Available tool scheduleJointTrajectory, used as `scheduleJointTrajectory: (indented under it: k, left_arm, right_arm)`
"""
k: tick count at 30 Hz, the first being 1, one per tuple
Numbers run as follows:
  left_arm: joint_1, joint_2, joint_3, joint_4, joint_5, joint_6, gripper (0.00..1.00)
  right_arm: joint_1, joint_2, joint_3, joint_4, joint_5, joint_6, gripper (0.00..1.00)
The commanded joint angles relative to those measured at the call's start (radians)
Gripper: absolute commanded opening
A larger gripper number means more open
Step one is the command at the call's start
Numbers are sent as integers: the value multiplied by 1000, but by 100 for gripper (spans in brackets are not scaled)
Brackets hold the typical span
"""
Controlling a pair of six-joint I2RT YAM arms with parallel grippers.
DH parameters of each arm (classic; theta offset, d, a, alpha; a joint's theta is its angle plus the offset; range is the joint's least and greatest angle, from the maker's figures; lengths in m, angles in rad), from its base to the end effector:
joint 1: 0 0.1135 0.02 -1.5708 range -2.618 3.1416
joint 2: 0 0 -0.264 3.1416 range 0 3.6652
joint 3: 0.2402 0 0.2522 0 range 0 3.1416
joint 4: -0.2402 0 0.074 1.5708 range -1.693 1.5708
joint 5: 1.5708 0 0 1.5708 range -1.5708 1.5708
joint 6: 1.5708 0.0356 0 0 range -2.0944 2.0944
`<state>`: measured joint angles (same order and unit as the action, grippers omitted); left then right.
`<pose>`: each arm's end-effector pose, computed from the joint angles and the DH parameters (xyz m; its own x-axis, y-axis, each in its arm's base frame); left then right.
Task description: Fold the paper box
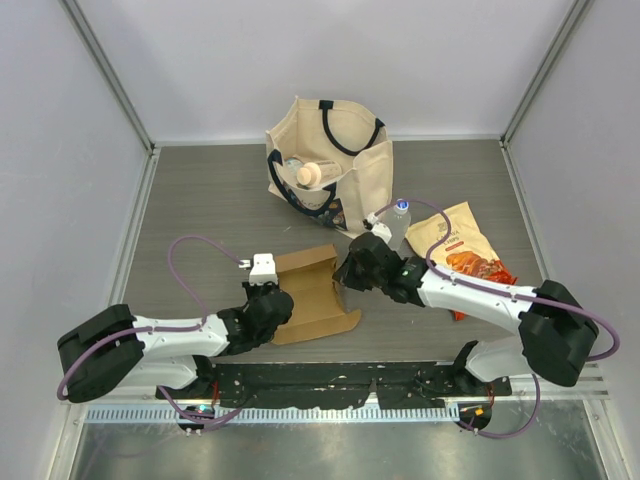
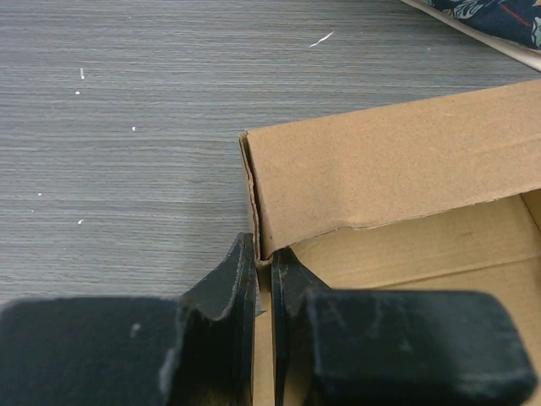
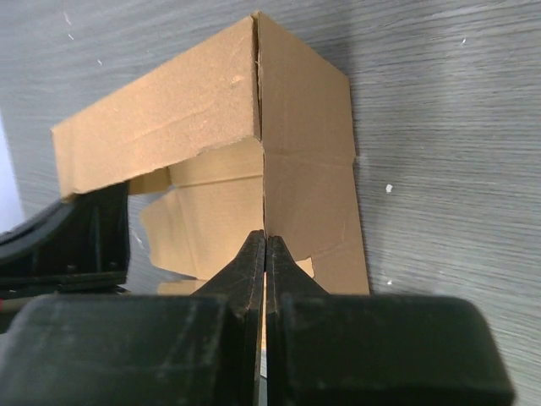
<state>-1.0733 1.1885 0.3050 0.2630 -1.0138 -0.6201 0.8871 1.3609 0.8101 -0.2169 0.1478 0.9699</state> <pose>0.1214 -0.1603 0.1532 -0.3043 -0.0834 -0.9489 -0.0514 0.9961 -0.0711 0.1833 0.2166 0.2188 -0.8253 0.2787 -0.4912 -0.0338 0.8438 0.5357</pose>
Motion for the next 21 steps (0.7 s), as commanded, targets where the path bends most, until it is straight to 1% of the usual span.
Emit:
scheduleJointTrajectory:
  k: [1,2,4,7,9,10,11,14,15,16,17,18,19,20,21]
  left_arm:
    - [-17,-10,29,53,11,-32,0]
    - [-19,-12,26,53,11,-32,0]
    - [-19,-12,26,53,9,-33,0]
    - [-20,-12,28,51,9,-33,0]
    - [-20,-10,28,48,9,-33,0]
    - [-20,-15,26,48,7,-33,0]
    - [-20,-15,20,48,4,-35,0]
    - [-22,-21,13,50,-8,-32,0]
    - [-22,-24,11,50,-9,-32,0]
    - [-22,-24,11,47,-9,-32,0]
    - [-20,-30,11,44,-9,-32,0]
    - [-22,-35,11,44,-8,-36,0]
    - [-22,-38,11,42,-9,-38,0]
    - [-22,-38,13,41,-9,-40,0]
    - [-22,-40,14,36,-11,-41,0]
  right_arm:
    - [6,-75,-48,200,53,165,1]
    - [7,-77,-58,211,55,188,1]
    - [13,-65,-100,305,55,226,1]
    - [30,-49,-111,324,94,240,1]
    - [29,-71,-150,341,113,260,1]
    - [29,-86,-170,376,151,263,1]
    - [27,-120,-189,396,150,265,1]
    - [19,-132,-192,375,125,178,1]
    - [19,-129,-161,340,122,103,4]
    - [21,-122,-151,274,110,74,6]
    - [19,-117,-147,261,72,37,13]
    - [19,-111,-144,243,62,11,16]
    - [21,-115,-149,185,58,-31,20]
    - [23,-123,-161,177,47,-54,29]
    - [23,-153,-179,154,59,-71,32]
